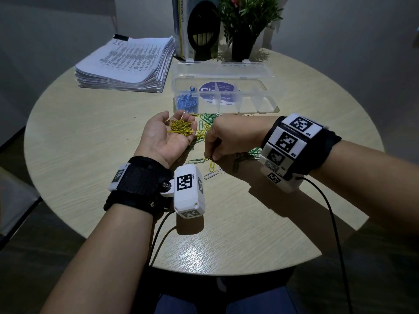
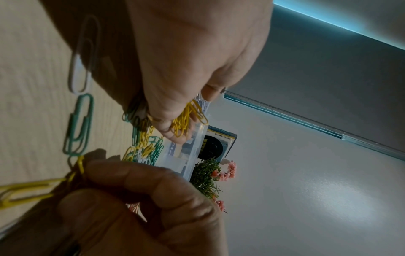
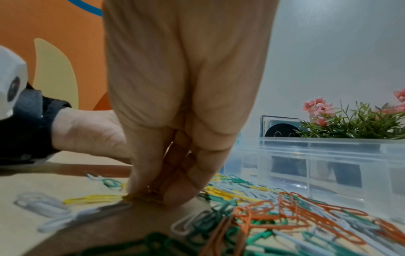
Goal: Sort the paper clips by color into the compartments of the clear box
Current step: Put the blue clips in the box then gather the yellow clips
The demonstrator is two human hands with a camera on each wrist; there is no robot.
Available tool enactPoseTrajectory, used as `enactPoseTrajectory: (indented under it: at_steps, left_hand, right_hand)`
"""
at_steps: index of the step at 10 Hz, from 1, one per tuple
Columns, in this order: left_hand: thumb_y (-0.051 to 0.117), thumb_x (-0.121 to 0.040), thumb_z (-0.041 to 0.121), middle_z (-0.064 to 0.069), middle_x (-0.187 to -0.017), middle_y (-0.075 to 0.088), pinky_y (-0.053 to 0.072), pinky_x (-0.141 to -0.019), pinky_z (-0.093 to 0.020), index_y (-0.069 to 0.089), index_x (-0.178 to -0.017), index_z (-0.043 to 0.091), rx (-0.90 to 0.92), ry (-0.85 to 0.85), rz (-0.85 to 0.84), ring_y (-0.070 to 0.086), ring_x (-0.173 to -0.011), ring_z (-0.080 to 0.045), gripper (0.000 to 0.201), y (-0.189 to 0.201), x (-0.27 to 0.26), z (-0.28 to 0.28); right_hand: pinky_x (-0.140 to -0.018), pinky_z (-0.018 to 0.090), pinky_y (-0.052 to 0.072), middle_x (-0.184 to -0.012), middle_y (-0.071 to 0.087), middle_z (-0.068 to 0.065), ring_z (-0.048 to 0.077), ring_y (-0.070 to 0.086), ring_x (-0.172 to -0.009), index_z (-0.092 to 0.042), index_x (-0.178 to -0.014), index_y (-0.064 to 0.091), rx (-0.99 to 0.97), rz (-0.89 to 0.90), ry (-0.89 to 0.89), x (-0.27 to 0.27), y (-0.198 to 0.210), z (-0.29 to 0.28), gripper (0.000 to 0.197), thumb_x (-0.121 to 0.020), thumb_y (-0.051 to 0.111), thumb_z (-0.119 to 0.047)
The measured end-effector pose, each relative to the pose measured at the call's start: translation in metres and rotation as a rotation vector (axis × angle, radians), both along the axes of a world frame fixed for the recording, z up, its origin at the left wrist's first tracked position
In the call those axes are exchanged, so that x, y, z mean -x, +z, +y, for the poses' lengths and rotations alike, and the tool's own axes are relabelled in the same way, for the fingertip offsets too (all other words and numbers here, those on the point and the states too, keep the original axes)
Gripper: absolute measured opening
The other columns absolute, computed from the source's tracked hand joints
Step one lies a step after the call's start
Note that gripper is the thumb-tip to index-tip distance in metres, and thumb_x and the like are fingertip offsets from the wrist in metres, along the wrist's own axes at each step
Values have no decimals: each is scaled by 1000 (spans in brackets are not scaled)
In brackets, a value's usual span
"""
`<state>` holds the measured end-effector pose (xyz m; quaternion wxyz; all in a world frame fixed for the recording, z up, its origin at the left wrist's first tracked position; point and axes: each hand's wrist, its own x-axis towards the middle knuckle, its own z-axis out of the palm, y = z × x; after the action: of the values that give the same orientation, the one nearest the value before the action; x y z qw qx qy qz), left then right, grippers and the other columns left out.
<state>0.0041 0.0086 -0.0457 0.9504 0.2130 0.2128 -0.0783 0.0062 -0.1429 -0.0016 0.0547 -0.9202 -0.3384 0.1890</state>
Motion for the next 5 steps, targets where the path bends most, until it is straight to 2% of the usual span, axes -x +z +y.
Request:
enactPoseTrajectory:
  at_steps: [1,2,3,4,5]
  left_hand:
    - [34,-101,23,-14,-82,56,48,-72,-36,56,-86,0,1,2,0,56,-81,-24,35,0,-1,0]
    - [33,-101,23,-13,-80,55,47,-73,-35,56,-86,0,4,4,-1,56,-78,-23,35,-1,0,0]
    - [33,-101,23,-13,-80,56,47,-73,-36,56,-86,0,2,2,-3,56,-77,-24,36,-2,-1,0]
    - [33,-101,23,-14,-80,55,47,-73,-35,56,-84,1,-2,1,0,56,-78,-24,36,-1,-1,0]
    - [34,-100,23,-14,-81,55,47,-72,-35,56,-84,0,7,5,3,55,-79,-24,36,0,-1,0]
  right_hand:
    - [-77,24,53,-94,73,-7,9,65,-84,-20,-102,73,13,35,17,2,-1,4,27,-76,77,-26]
    - [-64,16,46,-84,67,-9,8,60,-76,-19,-97,72,45,-5,55,2,-4,7,21,-78,76,-25]
    - [-59,20,40,-81,59,-6,13,54,-75,-16,-96,69,112,-72,95,1,-5,9,16,-84,69,-25]
    - [-67,26,40,-87,56,0,18,52,-80,-12,-101,64,161,-86,77,1,-7,7,18,-89,63,-26]
    - [-72,31,47,-94,60,5,21,54,-84,-10,-103,62,149,-102,59,-1,-11,4,19,-92,58,-25]
